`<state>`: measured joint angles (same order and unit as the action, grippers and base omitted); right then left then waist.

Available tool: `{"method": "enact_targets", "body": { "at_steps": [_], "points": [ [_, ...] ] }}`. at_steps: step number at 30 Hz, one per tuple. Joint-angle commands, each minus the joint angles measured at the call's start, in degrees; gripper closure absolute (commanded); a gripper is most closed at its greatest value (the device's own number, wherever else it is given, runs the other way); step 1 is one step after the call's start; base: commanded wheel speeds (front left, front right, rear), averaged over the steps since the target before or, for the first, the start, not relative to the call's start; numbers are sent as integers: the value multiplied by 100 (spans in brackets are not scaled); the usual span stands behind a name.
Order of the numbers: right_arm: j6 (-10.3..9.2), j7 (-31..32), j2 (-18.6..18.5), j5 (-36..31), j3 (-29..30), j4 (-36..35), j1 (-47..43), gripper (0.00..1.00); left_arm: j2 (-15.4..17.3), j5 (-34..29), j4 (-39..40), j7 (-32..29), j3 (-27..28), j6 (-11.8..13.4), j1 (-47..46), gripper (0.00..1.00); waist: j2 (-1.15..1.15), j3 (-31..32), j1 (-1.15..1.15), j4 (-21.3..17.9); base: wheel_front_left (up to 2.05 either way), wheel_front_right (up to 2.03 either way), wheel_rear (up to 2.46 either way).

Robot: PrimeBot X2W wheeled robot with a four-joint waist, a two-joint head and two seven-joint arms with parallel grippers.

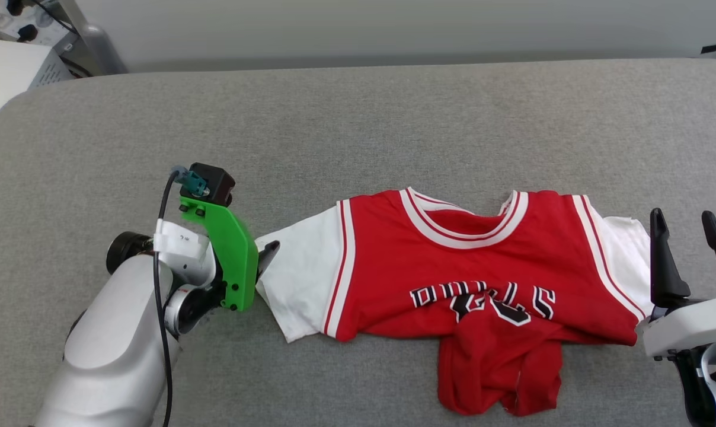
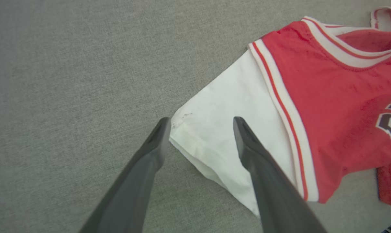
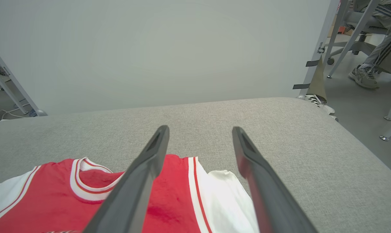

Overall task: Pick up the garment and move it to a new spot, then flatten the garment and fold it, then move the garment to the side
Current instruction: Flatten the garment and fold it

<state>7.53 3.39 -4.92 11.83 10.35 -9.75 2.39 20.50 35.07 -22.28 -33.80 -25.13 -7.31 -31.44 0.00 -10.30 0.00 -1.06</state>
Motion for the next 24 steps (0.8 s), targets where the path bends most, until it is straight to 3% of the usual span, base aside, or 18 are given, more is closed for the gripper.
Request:
{"method": "enact_targets", "body": {
  "at_steps": [1,5,16,20,21,22,24],
  "points": [
    [-4,-43,28,-46,-34,20,104,0,48,82,-168,-188,-37,-16,-157,0,0,-106,0,-135,0,0,0],
    [-4,-50,75,-75,-71,69,156,0,207,-42,-553,-503,-294,-17,-366,0,0,-166,0,-255,0,0,0],
    [-4,-113,139,-70,-227,56,187,0,254,-289,-1590,-43,-425,9,-609,0,0,-353,0,-472,0,0,0],
    [-4,-146,153,-71,-270,74,188,0,190,-135,-1918,-152,-531,-5,-591,0,0,-389,0,-511,0,0,0],
    [-4,-154,156,-71,-279,87,184,0,166,-73,-1990,-243,-583,-8,-564,69,0,-385,0,-517,0,0,0],
    [-4,-160,158,-72,-276,98,179,0,147,-24,-2027,-320,-629,-10,-542,100,0,-381,0,-515,0,0,0],
    [-4,-167,160,-77,-249,118,167,0,118,90,-2061,-400,-683,-13,-510,100,0,-364,0,-492,0,0,0]
  ]
}}
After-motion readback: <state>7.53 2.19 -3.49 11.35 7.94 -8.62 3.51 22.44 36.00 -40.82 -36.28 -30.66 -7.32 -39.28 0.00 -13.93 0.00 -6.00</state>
